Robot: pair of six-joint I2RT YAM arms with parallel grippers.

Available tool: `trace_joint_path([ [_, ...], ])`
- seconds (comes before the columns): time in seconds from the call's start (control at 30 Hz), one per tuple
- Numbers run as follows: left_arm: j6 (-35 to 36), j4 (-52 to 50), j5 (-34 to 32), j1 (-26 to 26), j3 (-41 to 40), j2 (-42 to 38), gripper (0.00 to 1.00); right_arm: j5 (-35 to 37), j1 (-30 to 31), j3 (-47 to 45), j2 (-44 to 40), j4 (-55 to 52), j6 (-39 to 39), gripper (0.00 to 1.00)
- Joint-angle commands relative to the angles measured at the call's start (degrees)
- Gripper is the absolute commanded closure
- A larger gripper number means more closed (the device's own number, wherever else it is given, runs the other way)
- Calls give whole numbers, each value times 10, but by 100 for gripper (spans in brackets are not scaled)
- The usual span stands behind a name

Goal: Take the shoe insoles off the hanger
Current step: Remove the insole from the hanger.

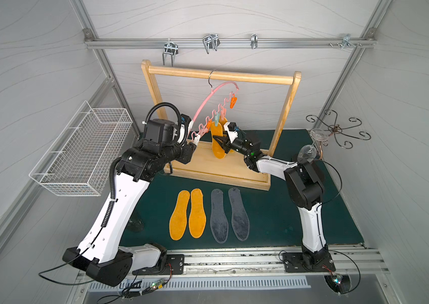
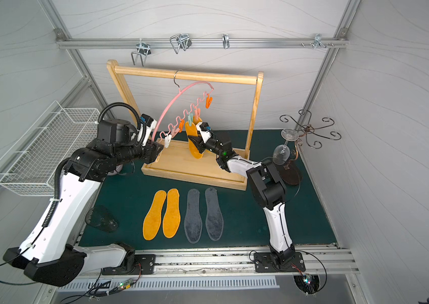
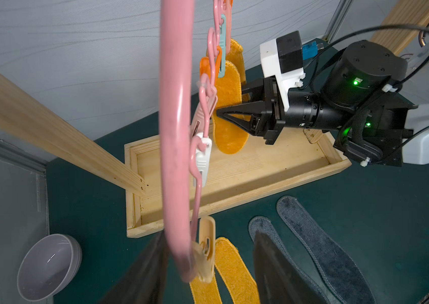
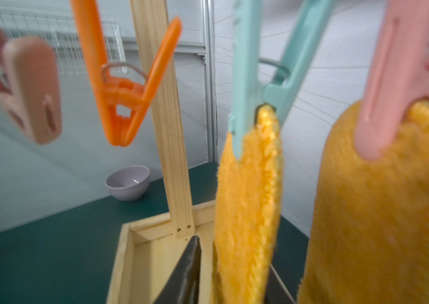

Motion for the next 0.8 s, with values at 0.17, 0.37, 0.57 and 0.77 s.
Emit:
trace_joint_path([
  [0.17, 50, -67, 106, 31, -10, -53, 12, -6, 3, -48, -24, 48, 38, 96],
  [0.37, 89, -135, 165, 47, -31, -81, 3, 12, 9, -99, -56, 66, 46, 99],
  [0.57, 107, -170, 218, 67, -67, -112, 2, 35, 9, -140, -89, 68, 58, 100],
  [0.77, 123, -158, 221, 87, -127, -133, 0, 48, 8, -184, -130, 80, 60, 100],
])
